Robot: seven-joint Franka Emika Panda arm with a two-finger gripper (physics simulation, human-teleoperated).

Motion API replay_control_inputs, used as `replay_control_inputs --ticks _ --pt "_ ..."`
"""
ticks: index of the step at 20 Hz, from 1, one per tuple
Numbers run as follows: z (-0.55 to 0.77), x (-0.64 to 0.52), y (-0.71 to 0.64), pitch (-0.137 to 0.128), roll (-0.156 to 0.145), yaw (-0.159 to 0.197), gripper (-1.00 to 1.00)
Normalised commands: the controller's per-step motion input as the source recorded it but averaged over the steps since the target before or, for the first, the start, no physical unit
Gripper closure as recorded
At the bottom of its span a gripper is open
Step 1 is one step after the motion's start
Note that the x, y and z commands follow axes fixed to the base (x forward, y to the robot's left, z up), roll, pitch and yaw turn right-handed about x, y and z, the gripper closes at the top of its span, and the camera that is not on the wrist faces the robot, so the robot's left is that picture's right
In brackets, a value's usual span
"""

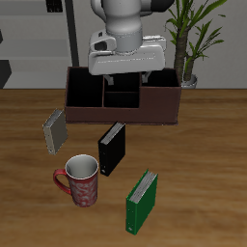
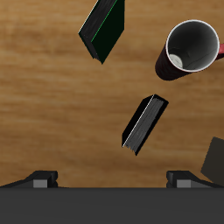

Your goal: Place the green book into the back desk caddy's front compartment

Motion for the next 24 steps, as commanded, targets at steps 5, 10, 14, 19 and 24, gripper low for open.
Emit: replay_control_inputs --ticks 5,10,14,19,24 --pt "0.08 0.28 0.11 -0.016 0.001 -0.026 -1.0" --pt "0.09 0.38 0.13 -0.01 -0.028 -0.064 -1.0" --pt "0.06 0.36 0.22 -0.023 -0.022 -0.013 -1.0" --pt "0.04 0.29 0.1 -0.014 -0.033 -0.058 -1.0" --pt "-0.03 0.29 0.23 0.004 0.081 -0.031 -1.0"
